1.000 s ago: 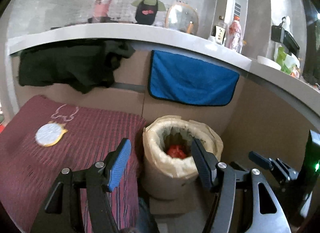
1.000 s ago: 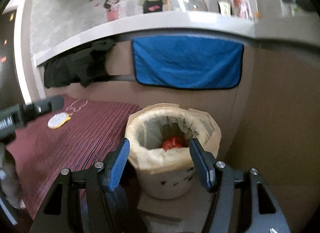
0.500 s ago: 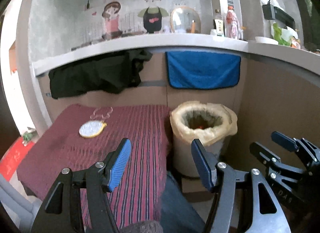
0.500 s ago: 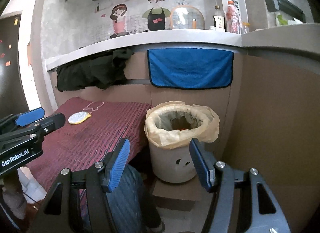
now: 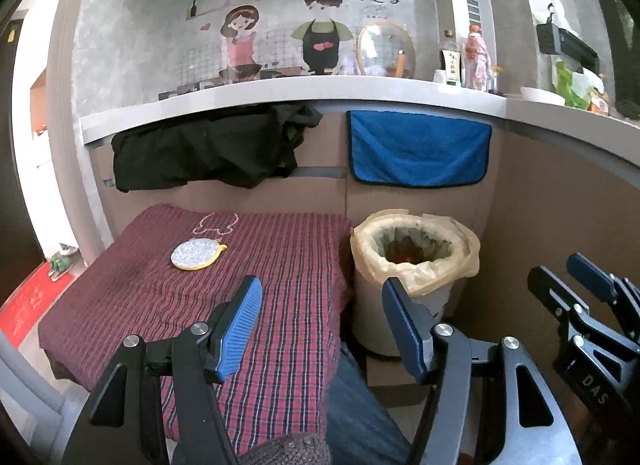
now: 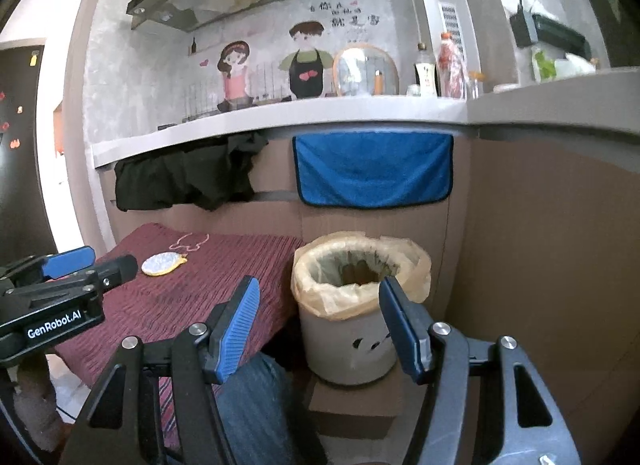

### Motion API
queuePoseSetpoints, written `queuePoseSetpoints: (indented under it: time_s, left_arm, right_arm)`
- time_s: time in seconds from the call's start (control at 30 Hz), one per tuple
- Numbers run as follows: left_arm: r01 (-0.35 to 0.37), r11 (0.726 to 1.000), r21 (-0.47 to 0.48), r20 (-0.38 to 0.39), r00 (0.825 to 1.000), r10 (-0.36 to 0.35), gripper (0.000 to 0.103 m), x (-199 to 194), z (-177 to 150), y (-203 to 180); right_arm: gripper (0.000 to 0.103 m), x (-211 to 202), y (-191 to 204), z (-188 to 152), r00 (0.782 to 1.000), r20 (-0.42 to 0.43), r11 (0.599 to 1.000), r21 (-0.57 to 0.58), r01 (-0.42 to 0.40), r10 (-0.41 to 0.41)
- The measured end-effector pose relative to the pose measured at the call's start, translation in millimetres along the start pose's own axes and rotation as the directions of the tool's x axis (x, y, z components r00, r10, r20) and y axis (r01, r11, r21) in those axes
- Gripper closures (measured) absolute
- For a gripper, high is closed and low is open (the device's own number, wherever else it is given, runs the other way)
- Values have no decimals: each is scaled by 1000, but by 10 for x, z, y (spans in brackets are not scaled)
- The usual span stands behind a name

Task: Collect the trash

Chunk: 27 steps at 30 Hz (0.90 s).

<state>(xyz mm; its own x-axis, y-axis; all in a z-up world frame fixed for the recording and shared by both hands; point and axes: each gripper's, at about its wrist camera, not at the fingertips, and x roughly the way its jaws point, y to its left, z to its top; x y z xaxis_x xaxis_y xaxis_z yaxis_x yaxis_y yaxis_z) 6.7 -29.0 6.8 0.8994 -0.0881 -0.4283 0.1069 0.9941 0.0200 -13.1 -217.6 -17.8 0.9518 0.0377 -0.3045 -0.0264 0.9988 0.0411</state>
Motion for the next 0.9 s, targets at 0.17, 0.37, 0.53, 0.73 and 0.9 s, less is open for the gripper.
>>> queuePoseSetpoints:
  time_s: [0.17,0.37,0.53,0.73,0.9]
  left_arm:
    - [-3,1000,1,2,1000,3,40,-9,6,-10]
    - [-1,1000,2,7,1000,1,40,-22,26,10]
    - [-3,1000,3,6,1000,3,40,-21,27,-6]
    - [-2,1000,4,6,1000,2,40,-19,31,-1]
    - [-1,1000,4,7,1000,1,40,-22,30,-4]
  right_arm:
    - [43,-15,22,35,1000,19,1000,-14,-1,1]
    - [43,8,22,30,1000,4,1000,-16,-9,9]
    - [43,16,6,32,1000,2,1000,-13,-11,11]
    - [43,19,-3,36,1000,2,1000,-18,-13,13]
    - [42,14,2,34,1000,2,1000,-16,-12,12]
